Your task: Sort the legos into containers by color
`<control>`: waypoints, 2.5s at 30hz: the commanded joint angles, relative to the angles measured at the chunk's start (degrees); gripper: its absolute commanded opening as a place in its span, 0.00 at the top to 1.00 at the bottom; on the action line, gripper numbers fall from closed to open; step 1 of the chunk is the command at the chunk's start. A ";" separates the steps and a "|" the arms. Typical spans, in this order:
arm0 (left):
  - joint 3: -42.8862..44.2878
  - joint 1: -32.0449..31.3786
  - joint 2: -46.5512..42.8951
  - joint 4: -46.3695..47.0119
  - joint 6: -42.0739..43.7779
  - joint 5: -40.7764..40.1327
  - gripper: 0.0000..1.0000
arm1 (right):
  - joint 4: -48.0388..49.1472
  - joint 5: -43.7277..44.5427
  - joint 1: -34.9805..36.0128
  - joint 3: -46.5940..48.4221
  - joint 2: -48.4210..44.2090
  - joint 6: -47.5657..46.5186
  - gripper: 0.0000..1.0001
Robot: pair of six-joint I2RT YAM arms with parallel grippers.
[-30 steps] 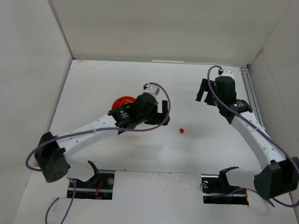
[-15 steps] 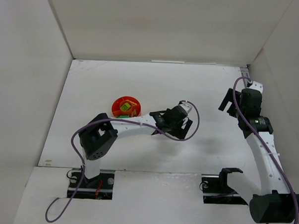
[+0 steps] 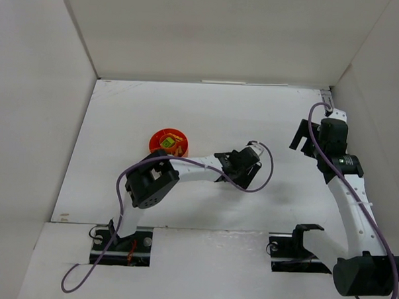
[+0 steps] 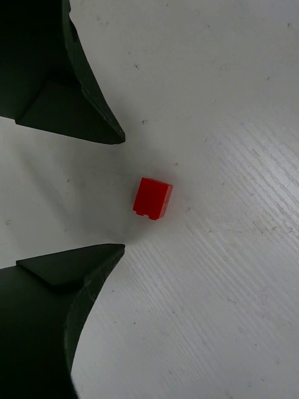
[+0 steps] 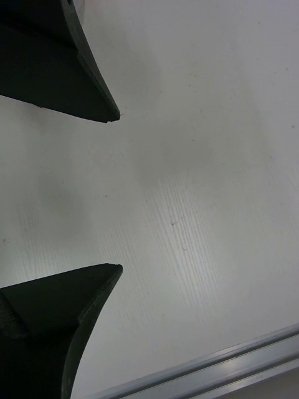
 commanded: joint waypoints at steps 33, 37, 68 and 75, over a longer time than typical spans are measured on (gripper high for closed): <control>-4.37 -0.06 -12.63 4.12 -1.79 -9.78 0.82 | 0.42 -0.02 -0.75 0.22 -1.45 -0.96 0.00; -11.13 3.72 -25.02 1.92 -7.76 -12.60 0.82 | 1.04 -1.25 -0.75 0.22 -0.93 -0.96 0.00; -28.99 42.84 -46.22 -2.66 -22.02 -8.04 0.79 | 1.56 -3.62 -1.28 1.27 1.28 -2.02 0.00; -28.38 42.84 -44.38 -2.66 -22.01 -6.81 0.74 | 1.04 -2.92 -1.28 1.27 1.28 -2.02 0.00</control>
